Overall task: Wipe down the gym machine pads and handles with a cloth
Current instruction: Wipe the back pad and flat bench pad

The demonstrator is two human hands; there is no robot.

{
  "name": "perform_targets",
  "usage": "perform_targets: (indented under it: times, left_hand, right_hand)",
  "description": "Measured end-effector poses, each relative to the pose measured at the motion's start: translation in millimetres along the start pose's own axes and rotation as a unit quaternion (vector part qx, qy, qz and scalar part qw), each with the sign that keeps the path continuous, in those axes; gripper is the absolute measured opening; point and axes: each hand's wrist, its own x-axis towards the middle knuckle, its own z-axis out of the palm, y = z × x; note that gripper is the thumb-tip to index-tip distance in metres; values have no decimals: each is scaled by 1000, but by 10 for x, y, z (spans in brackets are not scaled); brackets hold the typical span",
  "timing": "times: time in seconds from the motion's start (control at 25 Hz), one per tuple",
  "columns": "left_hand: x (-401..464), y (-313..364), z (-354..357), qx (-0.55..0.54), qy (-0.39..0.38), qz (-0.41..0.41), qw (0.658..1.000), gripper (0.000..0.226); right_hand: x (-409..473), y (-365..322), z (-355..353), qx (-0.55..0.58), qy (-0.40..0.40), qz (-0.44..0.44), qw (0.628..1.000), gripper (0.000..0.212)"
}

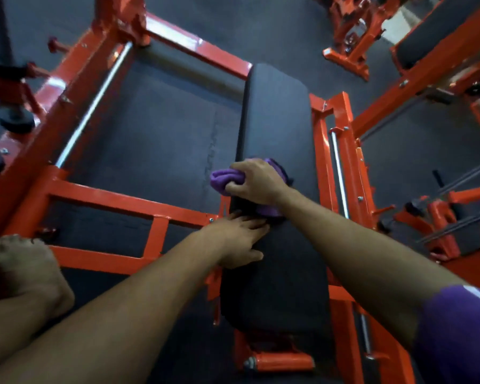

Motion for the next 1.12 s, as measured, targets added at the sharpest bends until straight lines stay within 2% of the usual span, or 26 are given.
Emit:
perform_targets:
  times: [0.08, 0.16, 0.24, 0.28, 0.36, 0.56, 0.72, 0.88, 1.04, 1.12]
  left_hand:
    - [-247, 151, -91, 11, 7, -25, 1000, 69]
    - [-406, 384, -203, 23, 19, -55, 998, 67]
    - [-509, 634, -296, 31, 18, -87, 996, 66]
    - [-538, 759, -340, 37, 18, -99, 994, 66]
    - [-619, 1003, -453, 36, 24, -123, 992, 65]
    - [-961, 1336, -846, 60, 46, -174, 982, 68]
    - [-1521, 1293, -1135, 42, 134, -219, 966, 67]
    - [-2372, 831, -1290, -11, 213, -291, 932, 69]
    - [-3509, 134, -1271, -58, 268, -355, 894, 71]
    - [-4196, -140, -1225, -97, 282, -397, 868, 70]
  right_hand:
    - [-554, 11, -207, 120, 85, 82, 986, 35]
    - [-1224, 75, -285, 250, 189, 151, 938, 32]
    - [-1882, 63, -231, 338, 239, 180, 892, 35]
    - [-2184, 59, -190, 364, 249, 188, 877, 36]
    - [-2630, 35, -153, 415, 262, 203, 847, 23]
    - [-2886, -240, -345, 507, 275, 213, 788, 20]
    - [-2716, -649, -770, 516, 280, 175, 790, 12]
    - [-2256, -1231, -1060, 494, 284, 107, 815, 13]
    - [-1382, -2156, -1129, 482, 203, 33, 852, 13]
    - [-958, -2784, -1145, 487, 150, 17, 860, 29]
